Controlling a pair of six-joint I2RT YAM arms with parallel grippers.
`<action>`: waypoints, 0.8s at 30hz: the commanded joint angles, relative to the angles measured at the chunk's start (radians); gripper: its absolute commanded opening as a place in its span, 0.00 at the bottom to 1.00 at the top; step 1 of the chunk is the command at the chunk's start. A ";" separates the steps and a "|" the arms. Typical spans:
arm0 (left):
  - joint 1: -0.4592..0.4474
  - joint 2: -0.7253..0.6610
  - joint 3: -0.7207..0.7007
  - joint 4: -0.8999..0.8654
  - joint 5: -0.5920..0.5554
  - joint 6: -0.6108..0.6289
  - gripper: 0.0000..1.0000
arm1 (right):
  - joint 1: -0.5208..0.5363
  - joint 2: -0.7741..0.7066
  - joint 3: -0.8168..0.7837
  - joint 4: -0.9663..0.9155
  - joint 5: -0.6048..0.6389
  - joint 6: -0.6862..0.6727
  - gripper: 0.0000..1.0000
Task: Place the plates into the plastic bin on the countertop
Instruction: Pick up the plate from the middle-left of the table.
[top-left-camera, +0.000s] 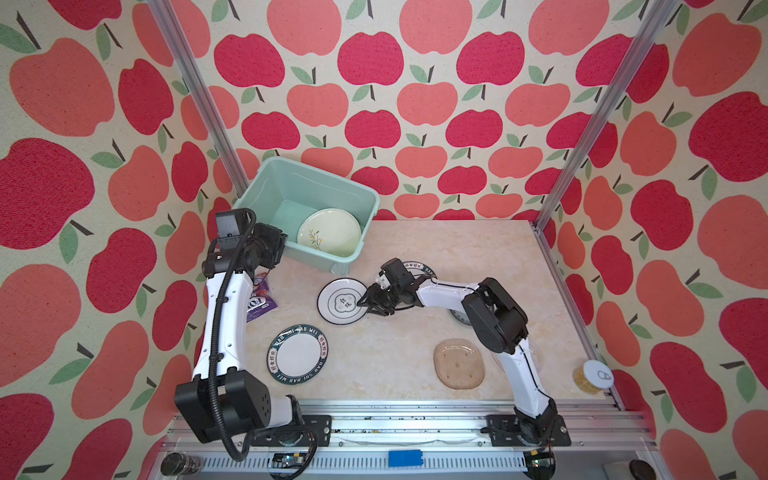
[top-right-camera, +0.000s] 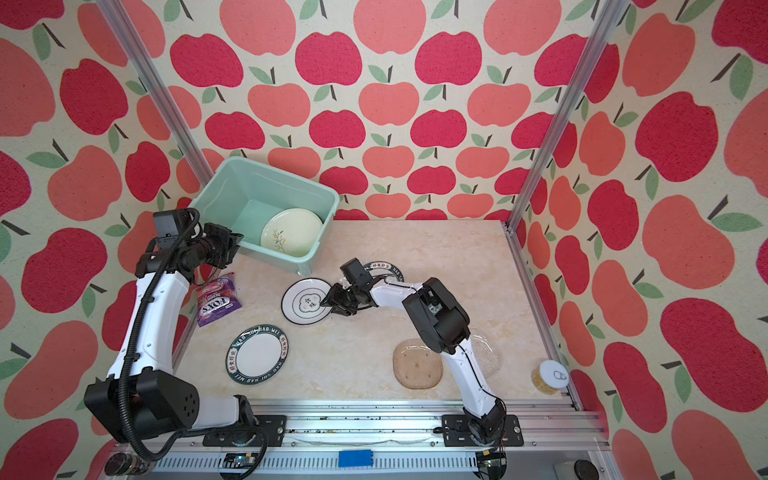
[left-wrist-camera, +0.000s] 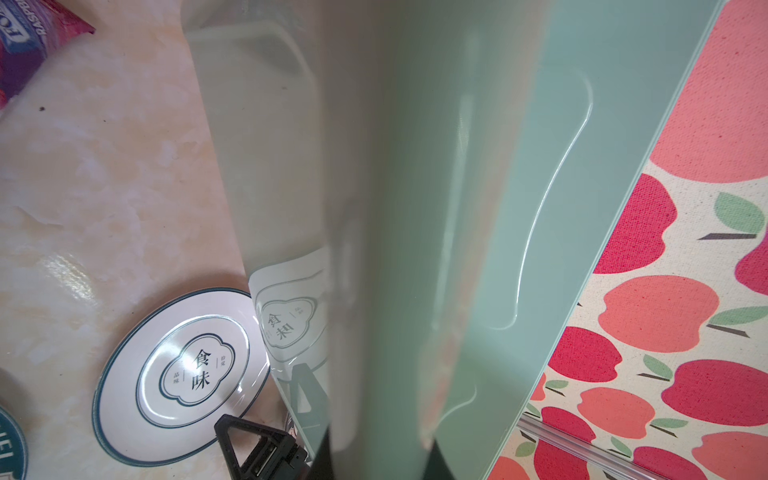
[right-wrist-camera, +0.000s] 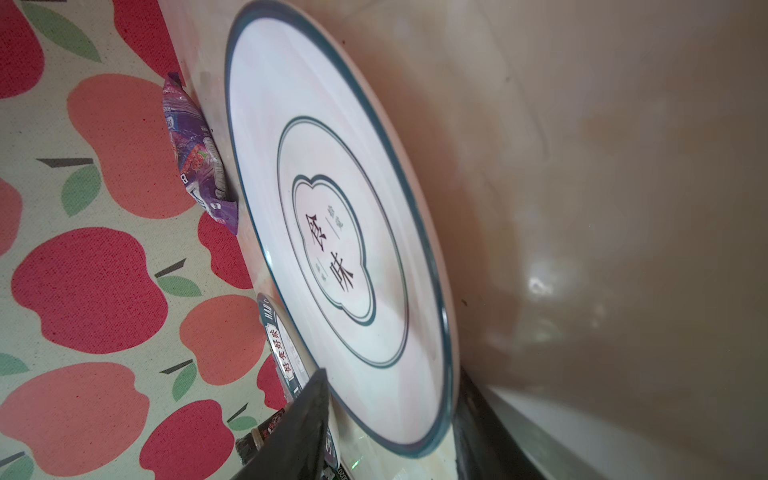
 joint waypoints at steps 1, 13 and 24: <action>0.007 -0.089 0.045 0.225 0.090 -0.025 0.00 | 0.008 0.045 0.010 -0.024 0.008 0.015 0.46; 0.009 -0.094 0.035 0.237 0.102 -0.037 0.00 | 0.008 0.031 0.017 -0.043 0.029 0.004 0.22; 0.009 -0.108 0.019 0.237 0.107 -0.041 0.00 | 0.004 -0.025 0.030 -0.070 0.072 -0.018 0.06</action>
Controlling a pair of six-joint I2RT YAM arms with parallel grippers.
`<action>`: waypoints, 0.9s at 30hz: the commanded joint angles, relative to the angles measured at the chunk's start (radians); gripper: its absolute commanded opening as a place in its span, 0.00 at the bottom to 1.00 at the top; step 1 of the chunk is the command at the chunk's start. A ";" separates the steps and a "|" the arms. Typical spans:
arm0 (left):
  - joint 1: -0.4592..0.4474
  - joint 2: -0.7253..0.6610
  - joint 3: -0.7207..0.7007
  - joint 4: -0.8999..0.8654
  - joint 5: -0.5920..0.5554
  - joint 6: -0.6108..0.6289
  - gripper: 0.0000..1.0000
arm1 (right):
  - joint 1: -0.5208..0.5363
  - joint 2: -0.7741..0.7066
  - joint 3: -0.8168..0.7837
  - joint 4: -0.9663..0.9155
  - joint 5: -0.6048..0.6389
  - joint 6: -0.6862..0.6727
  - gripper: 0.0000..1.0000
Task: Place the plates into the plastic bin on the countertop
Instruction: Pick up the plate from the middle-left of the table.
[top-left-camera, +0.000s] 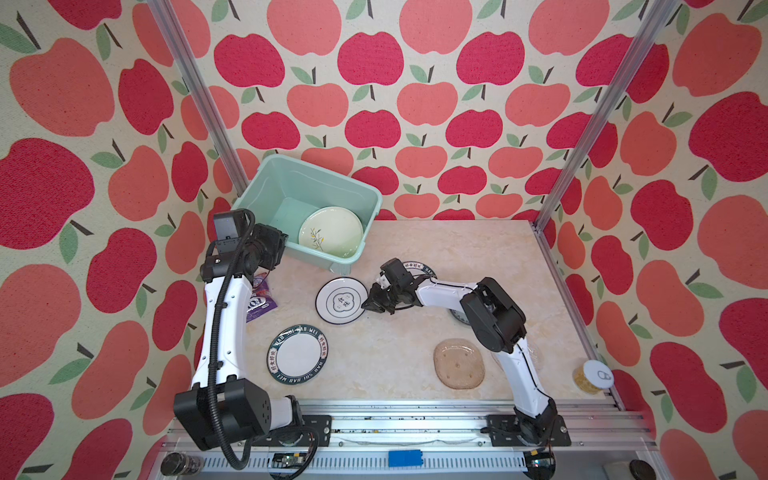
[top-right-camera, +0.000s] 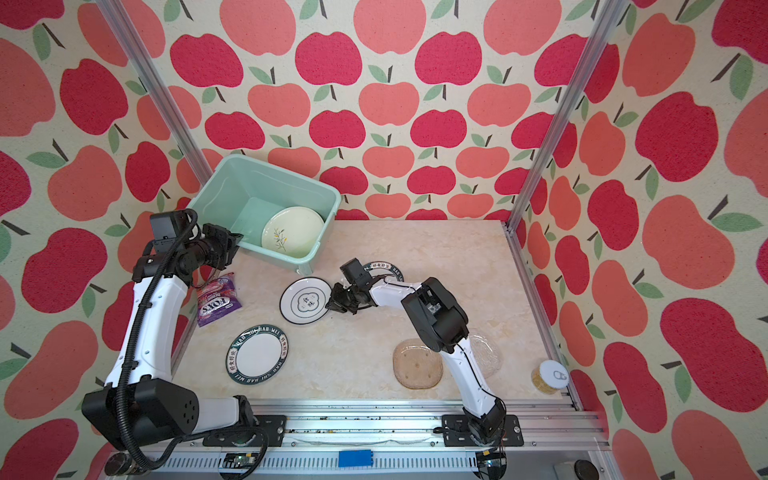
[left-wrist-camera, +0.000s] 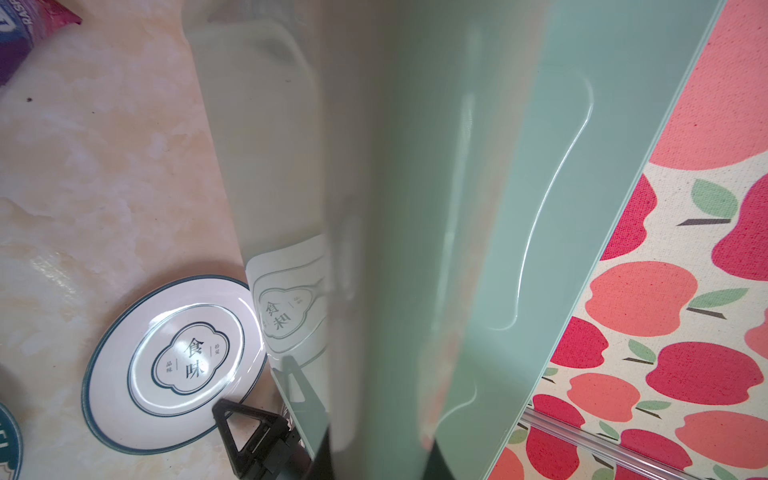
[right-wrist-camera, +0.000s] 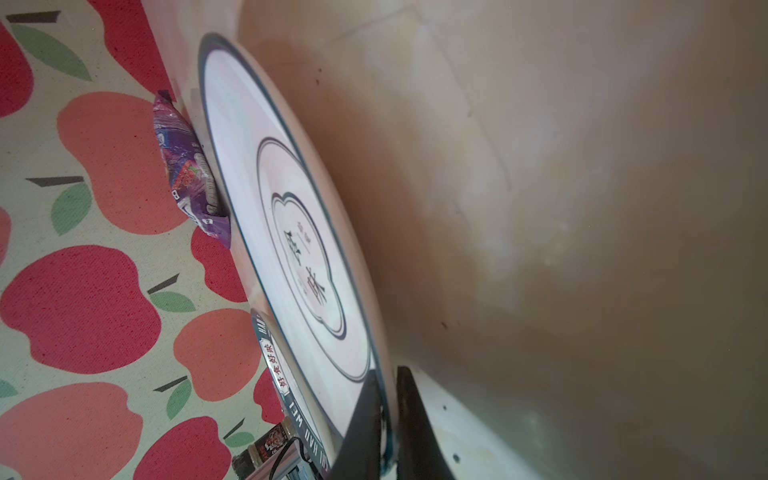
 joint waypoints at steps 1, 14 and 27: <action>0.009 -0.082 0.036 0.236 0.088 -0.038 0.00 | 0.004 -0.032 0.016 -0.057 0.045 -0.027 0.05; 0.008 -0.079 0.044 0.249 0.113 -0.044 0.00 | -0.034 -0.190 -0.093 -0.046 0.075 -0.038 0.00; 0.006 -0.075 0.066 0.248 0.170 -0.030 0.00 | -0.137 -0.478 -0.212 -0.288 0.142 -0.152 0.00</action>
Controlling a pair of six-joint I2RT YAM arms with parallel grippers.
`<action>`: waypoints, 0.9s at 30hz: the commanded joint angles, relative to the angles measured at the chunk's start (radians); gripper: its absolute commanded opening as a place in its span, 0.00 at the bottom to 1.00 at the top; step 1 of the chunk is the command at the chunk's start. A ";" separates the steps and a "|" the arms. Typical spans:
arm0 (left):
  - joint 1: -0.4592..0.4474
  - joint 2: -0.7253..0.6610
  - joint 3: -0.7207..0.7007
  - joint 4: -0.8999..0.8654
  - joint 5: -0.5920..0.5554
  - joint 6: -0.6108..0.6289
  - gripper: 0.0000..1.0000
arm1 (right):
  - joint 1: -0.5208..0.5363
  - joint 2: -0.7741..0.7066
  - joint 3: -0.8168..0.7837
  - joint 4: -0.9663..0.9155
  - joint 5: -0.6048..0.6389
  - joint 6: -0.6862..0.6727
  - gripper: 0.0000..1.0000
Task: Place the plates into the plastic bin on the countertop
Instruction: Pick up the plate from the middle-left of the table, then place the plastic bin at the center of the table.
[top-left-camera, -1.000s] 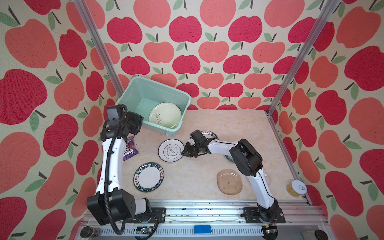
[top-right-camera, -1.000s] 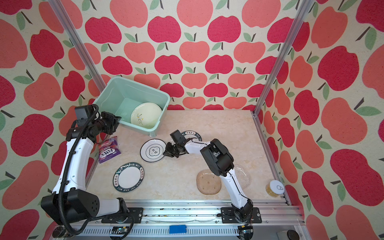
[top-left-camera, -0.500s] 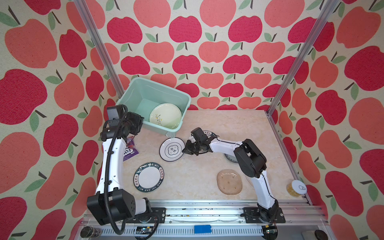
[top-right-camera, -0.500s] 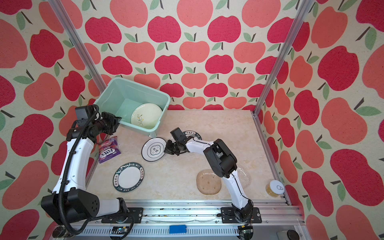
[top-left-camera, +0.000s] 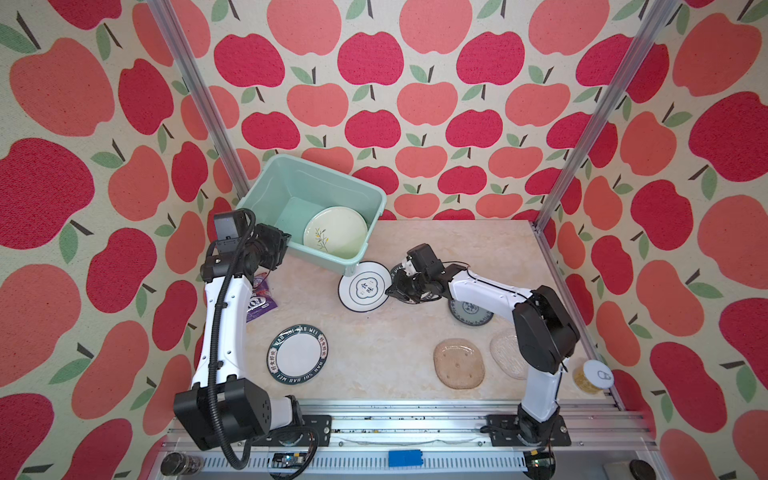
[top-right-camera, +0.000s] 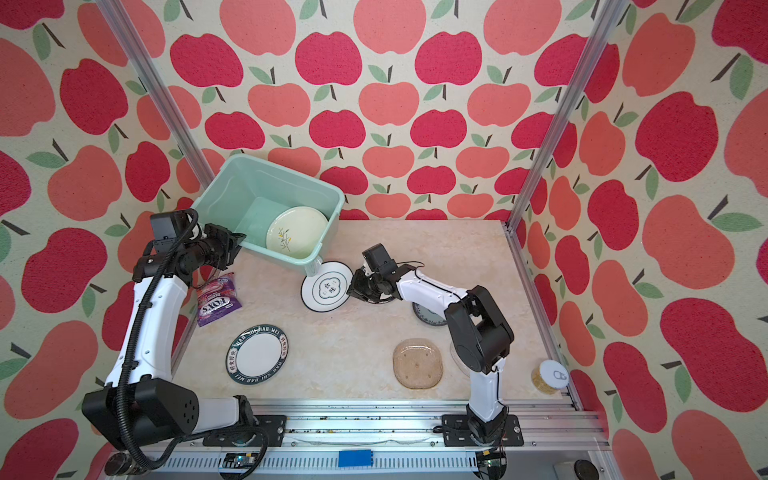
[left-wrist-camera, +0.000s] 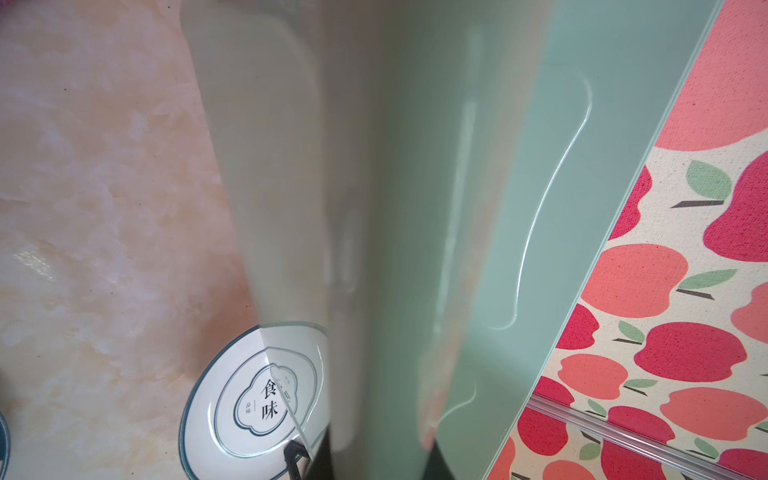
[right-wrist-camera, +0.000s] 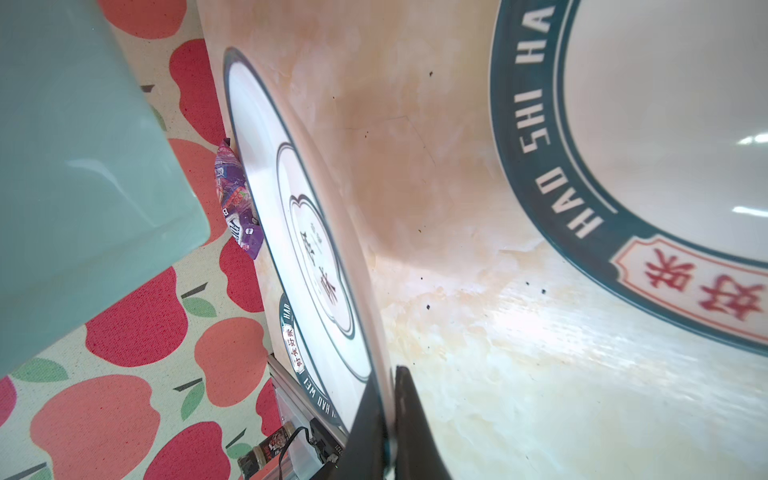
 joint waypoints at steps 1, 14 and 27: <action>0.008 -0.075 0.069 0.254 0.120 -0.030 0.00 | -0.048 -0.113 -0.031 -0.104 0.030 -0.075 0.00; -0.049 -0.064 0.105 0.214 0.154 0.033 0.00 | -0.329 -0.305 -0.036 -0.375 0.086 -0.250 0.00; -0.228 -0.134 -0.003 0.016 0.323 0.223 0.00 | -0.566 -0.349 0.093 -0.490 0.060 -0.315 0.00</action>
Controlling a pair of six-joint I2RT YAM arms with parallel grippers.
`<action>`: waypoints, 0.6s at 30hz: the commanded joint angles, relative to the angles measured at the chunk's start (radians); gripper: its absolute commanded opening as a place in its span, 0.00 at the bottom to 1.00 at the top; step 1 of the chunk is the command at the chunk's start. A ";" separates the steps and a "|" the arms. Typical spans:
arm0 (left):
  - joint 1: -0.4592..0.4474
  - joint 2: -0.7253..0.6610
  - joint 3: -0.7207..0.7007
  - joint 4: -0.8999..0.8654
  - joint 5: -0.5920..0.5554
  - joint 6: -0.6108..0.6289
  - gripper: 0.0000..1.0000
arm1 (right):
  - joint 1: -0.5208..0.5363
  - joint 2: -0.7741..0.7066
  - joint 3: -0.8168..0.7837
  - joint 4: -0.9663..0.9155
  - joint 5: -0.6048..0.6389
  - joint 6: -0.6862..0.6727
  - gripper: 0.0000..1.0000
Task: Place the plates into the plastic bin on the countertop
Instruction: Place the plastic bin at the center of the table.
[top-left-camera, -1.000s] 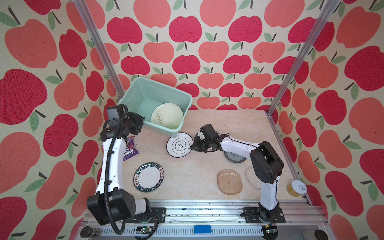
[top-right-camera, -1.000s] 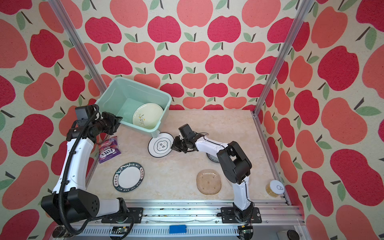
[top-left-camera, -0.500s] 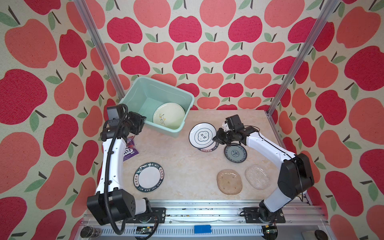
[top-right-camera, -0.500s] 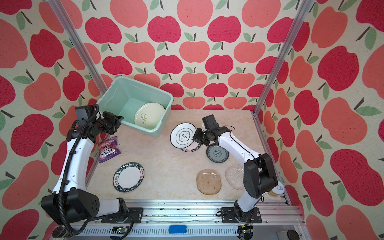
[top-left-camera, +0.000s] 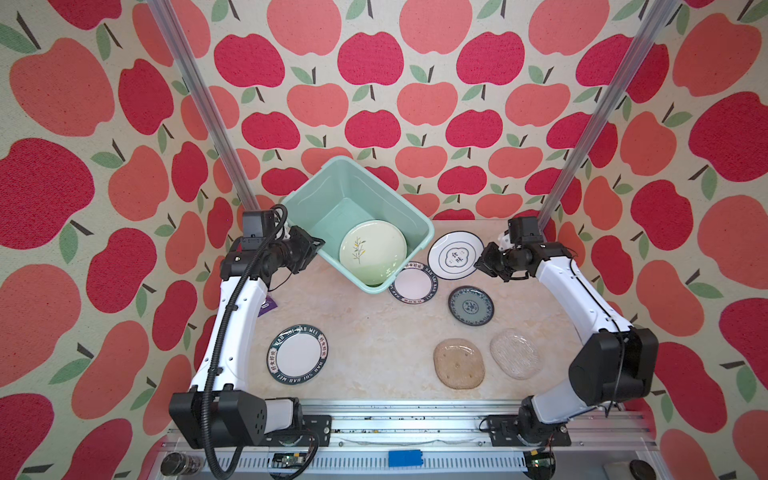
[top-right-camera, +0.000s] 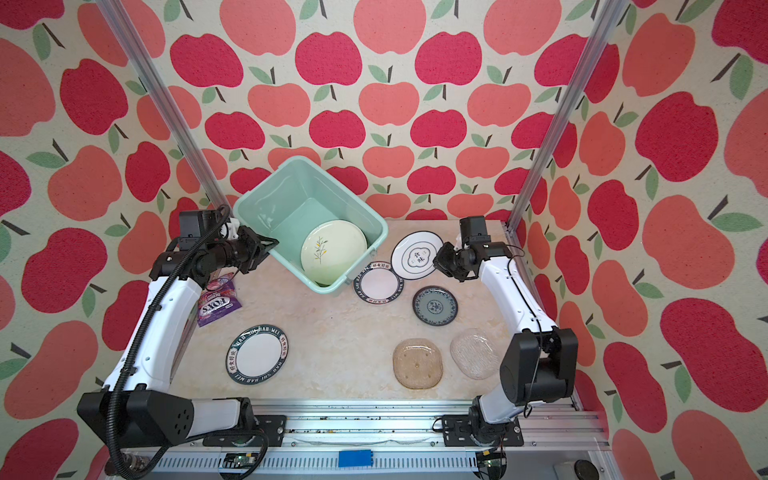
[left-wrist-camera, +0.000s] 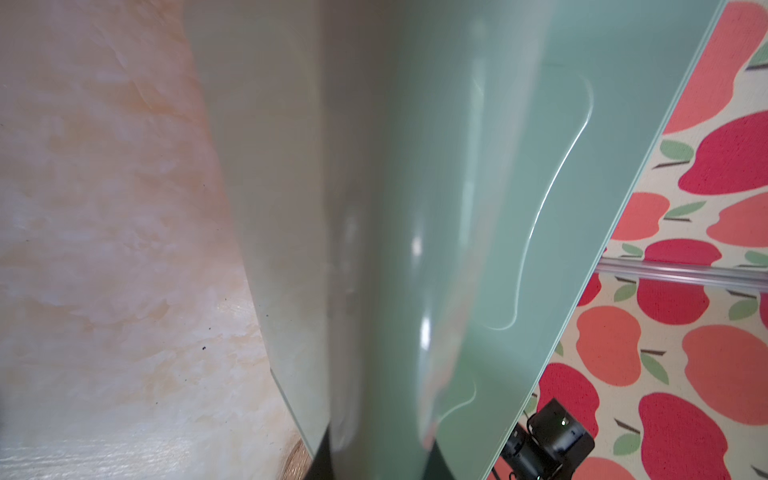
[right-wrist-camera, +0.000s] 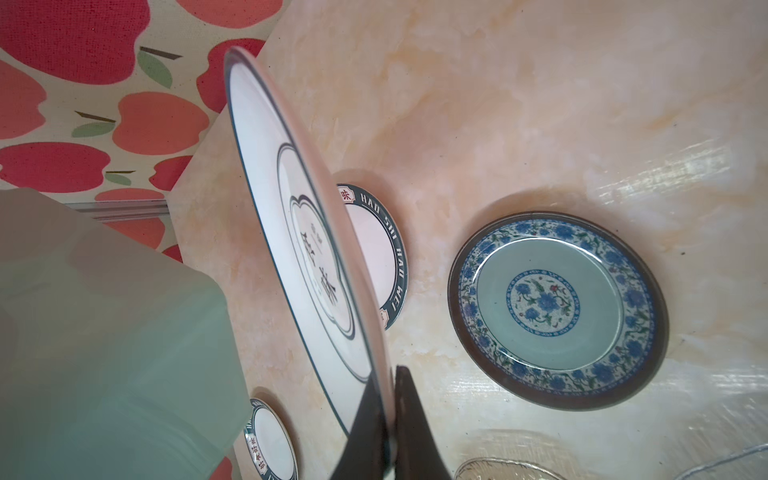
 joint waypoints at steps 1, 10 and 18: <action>-0.026 -0.105 -0.014 0.097 0.210 0.037 0.00 | -0.020 -0.038 0.059 -0.035 -0.018 -0.036 0.00; -0.051 -0.155 -0.035 -0.133 0.225 0.170 0.00 | -0.042 -0.052 0.094 -0.041 -0.019 -0.023 0.00; -0.060 -0.239 -0.142 -0.190 0.219 0.168 0.00 | -0.043 -0.057 0.117 -0.042 -0.024 -0.019 0.00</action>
